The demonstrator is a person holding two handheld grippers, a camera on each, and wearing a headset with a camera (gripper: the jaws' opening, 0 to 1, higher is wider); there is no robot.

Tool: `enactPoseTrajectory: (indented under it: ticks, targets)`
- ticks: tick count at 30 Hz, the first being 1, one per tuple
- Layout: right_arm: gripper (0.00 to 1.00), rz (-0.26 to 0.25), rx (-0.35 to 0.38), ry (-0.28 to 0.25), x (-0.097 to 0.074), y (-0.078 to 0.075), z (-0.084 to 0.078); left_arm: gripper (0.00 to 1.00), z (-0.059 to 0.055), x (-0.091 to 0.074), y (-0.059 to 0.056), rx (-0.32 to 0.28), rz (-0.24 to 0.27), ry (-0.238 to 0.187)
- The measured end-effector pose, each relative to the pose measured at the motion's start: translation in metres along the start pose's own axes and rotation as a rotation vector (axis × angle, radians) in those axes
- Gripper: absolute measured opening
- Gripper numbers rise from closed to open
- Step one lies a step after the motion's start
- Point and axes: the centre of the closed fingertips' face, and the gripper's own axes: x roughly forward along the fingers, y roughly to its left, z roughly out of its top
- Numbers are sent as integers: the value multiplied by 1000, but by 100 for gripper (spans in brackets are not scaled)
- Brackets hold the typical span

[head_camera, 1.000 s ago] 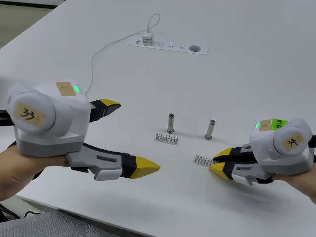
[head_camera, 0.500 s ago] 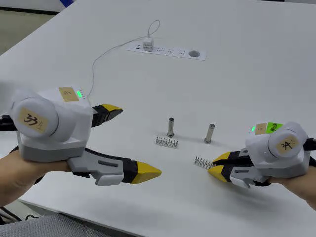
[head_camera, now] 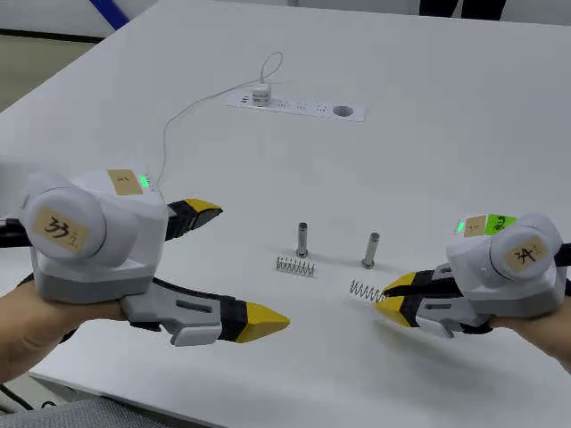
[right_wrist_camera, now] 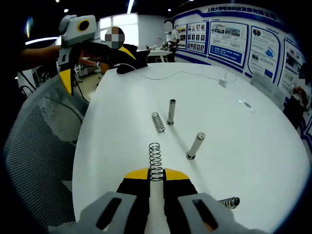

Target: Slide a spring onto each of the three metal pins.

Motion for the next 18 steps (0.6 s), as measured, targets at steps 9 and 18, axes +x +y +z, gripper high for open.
enactPoseTrajectory:
  ticks: [9, 18]
  targets:
    - [10, 6, -66, -16, -24, 1, 19, 89, 10, 8, -14, 23, -50, -17]
    - [10, 60, -132, -23, -38, 26, 30, 81, 20, 18, -32, 9, -104, -65]
